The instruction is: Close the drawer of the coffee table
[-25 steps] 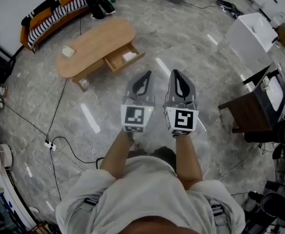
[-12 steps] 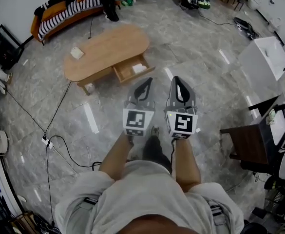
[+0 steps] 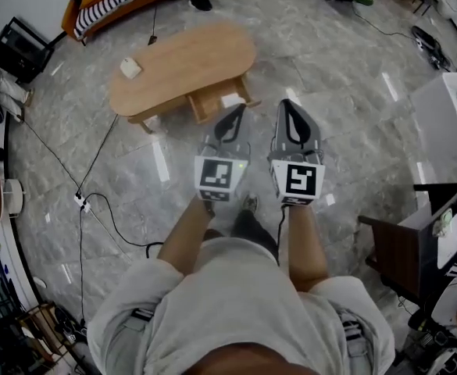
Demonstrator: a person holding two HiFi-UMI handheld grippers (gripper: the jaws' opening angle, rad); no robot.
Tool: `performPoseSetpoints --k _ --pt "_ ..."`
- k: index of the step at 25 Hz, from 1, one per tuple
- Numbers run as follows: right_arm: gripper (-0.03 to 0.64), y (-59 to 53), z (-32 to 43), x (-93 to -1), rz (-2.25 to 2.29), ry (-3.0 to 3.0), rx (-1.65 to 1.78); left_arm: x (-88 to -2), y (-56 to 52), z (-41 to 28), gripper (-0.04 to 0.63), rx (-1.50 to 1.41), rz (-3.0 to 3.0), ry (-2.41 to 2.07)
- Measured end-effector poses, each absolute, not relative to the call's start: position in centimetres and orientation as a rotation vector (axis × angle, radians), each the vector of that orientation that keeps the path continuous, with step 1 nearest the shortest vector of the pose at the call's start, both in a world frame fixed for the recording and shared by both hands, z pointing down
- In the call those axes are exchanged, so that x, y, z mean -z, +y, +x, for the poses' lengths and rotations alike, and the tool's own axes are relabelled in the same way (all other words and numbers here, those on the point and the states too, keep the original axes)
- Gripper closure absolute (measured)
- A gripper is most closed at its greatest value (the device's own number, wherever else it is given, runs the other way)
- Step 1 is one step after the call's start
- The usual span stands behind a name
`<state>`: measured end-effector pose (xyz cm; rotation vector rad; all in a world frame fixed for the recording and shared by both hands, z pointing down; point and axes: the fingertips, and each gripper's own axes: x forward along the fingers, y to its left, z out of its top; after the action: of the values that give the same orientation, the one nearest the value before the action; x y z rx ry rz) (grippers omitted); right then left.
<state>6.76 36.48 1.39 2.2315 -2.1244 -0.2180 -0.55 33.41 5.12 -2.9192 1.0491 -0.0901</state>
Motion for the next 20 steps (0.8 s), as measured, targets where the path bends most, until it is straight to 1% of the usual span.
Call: performPoseSetpoints --k 4,9,20 --pt "0.611 33.2 8.3 -3.0 2.181 -2.176 0.169 -6.5 30.4 0.4 0.575 0.150 -2.884 1.111" --pt "0.611 29.4 8.1 -4.7 2.062 -2.250 0.137 -7.2 26.2 -1.4 0.575 0.158 -2.842 1.278" --pt "0.611 15.3 2.6 -8.1 1.868 -2.316 0.097 -10.1 12.1 -8.6 0.575 0.188 -2.787 1.503"
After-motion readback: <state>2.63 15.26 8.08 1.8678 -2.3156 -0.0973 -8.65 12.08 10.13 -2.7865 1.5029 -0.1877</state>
